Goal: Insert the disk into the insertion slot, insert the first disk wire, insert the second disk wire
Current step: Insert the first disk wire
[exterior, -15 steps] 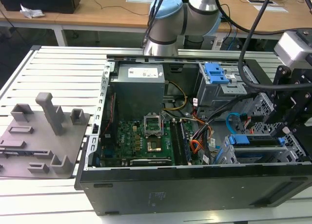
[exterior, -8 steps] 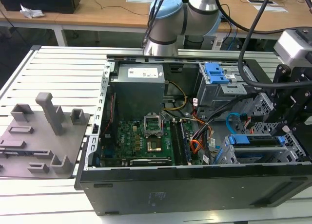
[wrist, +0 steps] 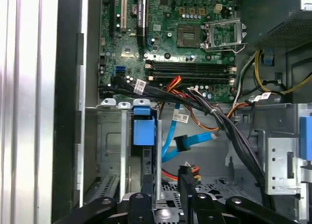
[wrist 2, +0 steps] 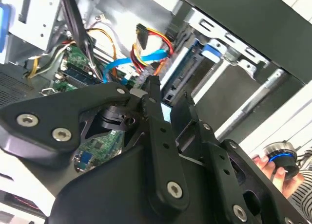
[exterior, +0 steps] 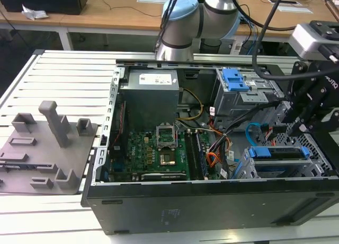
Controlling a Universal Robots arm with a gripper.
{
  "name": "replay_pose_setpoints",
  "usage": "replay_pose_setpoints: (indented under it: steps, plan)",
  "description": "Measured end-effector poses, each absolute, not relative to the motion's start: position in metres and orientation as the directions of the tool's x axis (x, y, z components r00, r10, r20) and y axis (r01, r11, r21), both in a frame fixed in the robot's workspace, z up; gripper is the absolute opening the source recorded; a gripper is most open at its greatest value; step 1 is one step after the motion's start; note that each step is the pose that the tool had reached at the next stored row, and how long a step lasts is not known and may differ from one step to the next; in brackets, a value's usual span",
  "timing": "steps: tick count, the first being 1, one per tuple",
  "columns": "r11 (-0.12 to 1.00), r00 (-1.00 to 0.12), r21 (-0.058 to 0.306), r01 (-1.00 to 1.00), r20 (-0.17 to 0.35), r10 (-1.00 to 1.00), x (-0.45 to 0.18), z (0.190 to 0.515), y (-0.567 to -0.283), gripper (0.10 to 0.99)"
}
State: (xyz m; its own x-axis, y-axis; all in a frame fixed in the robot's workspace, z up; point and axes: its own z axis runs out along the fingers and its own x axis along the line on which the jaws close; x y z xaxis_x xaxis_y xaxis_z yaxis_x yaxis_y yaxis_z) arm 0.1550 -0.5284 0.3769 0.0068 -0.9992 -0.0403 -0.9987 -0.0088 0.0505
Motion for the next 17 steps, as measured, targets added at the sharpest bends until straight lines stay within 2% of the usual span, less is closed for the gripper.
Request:
replay_pose_setpoints:
  steps: [9, 17]
  plan:
    - [-0.009, 0.007, 0.050, -0.999, -0.038, -0.999, 0.155, 0.377, -0.505, 0.361]
    - [0.002, -0.001, 0.051, -0.999, 0.008, -1.000, 0.155, 0.368, -0.505, 0.361]
